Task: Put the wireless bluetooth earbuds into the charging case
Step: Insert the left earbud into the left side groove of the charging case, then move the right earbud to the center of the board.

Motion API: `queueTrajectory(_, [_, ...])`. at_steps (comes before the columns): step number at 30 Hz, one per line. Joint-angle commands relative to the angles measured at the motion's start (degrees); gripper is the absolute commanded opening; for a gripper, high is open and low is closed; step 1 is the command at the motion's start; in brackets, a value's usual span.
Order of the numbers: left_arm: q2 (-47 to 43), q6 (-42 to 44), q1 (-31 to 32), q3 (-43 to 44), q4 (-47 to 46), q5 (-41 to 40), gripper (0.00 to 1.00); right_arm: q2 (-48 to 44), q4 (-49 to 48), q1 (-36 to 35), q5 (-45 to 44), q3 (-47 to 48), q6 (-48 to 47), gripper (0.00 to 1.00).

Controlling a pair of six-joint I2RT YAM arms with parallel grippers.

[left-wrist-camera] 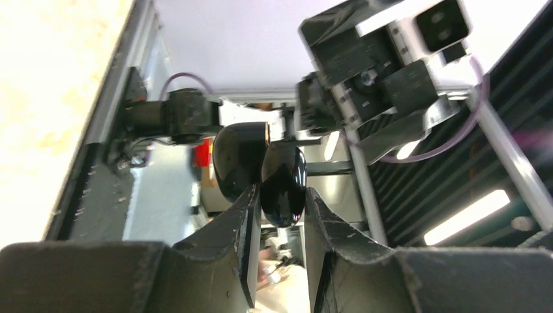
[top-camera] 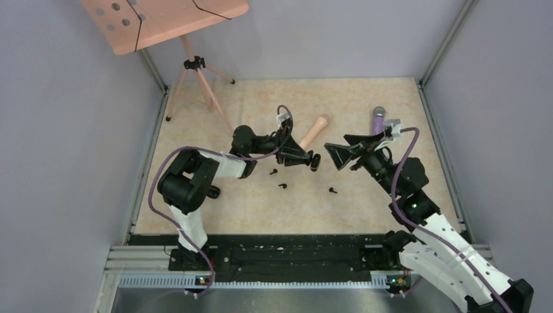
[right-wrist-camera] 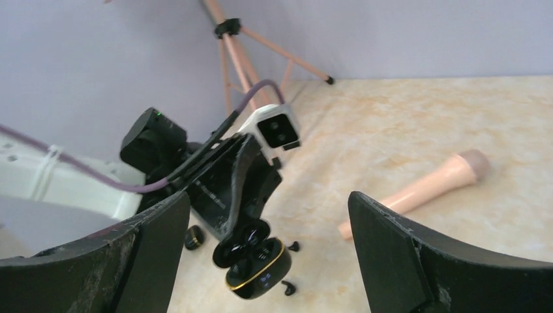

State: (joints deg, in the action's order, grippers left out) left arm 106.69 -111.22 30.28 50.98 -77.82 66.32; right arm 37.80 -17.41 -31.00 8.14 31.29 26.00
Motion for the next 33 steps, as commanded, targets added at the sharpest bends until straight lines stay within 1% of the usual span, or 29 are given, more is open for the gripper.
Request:
queueTrajectory(1, [-5.77, 20.62, -0.44, -2.12, 19.06, 3.23, 0.0, -2.09, 17.2, -0.69, -13.71, 3.69, -1.85, 0.89])
queueTrajectory(3, [-8.84, 37.34, -0.75, -1.81, 35.77, 3.58, 0.0, -2.66, 22.4, -0.55, -16.26, 3.5, -1.75, 0.87])
queueTrajectory(4, [-10.22, 46.25, -0.84, -0.42, 47.25, 3.06, 0.0, -2.8, 24.94, -0.55, -17.65, 3.51, -1.26, 0.85])
queueTrajectory(5, [-11.39, 56.42, -0.88, 1.97, 60.93, 1.47, 0.0, -2.74, 27.08, -0.48, -18.25, 3.41, -1.14, 0.81])
queueTrajectory(6, [-12.17, 65.71, -0.93, 4.83, 75.44, -0.81, 0.0, -2.65, 28.82, -0.51, -18.41, 3.16, -1.05, 0.77])
queueTrajectory(7, [-12.33, 71.98, -0.86, 6.95, 84.42, -2.64, 0.0, -2.18, 30.7, -0.47, -19.1, 2.99, -0.67, 0.68])
queueTrajectory(8, [-12.58, 74.82, -0.93, 7.74, 89.4, -3.41, 0.0, -1.39, 32.43, -0.51, -19.32, 2.73, -0.66, 0.61])
queueTrajectory(9, [-12.85, 76.3, -1.07, 7.83, 91.64, -3.41, 0.0, 0.22, 33.81, -0.47, -19.34, 2.46, -0.85, 0.54])
queueTrajectory(10, [-13.34, 77.26, -1.19, 7.67, 92.75, -3.34, 0.0, 1.92, 35.31, -0.49, -19.51, 2.15, -0.89, 0.5])
queueTrajectory(13, [-14.78, 79.37, -1.65, 6.95, 96.58, -5.15, 0.0, 8.65, 38.1, -0.5, -17.75, 2.1, -2.32, 0.47])
queueTrajectory(16, [-15.98, 79.33, -2.53, 5.27, 97.07, -5.8, 0.0, 16.0, 38.25, -0.59, -13.86, 2.27, -3.9, 0.48])
queueTrajectory(20, [-17.51, 78.65, -3.37, 3.66, 97.16, -6.5, 0.0, 22.88, 35.7, -1.22, -10.35, 2.18, -6.88, 0.51])
queueTrajectory(23, [-18.39, 78.23, -3.39, 3.3, 97.15, -6.9, 0.0, 27.71, 34.44, -1.55, -6.6, 3.06, -9.52, 0.54])
queueTrajectory(25, [-18.41, 77.94, -3.42, 3.38, 96.97, -7.0, 0.0, 31.29, 33.64, -1.86, -4.55, 3.79, -9.98, 0.54])
queueTrajectory(29, [-18.34, 77.36, -3.42, 3.32, 96.39, -7.3, 0.0, 36.57, 32.85, -3.35, -6.61, 5.71, -10.6, 0.54])
queueTrajectory(33, [-18.49, 76.78, -3.45, 3.29, 95.88, -7.17, 0.0, 38.8, 30.53, -3.38, -6.8, 6.15, -10.7, 0.54])
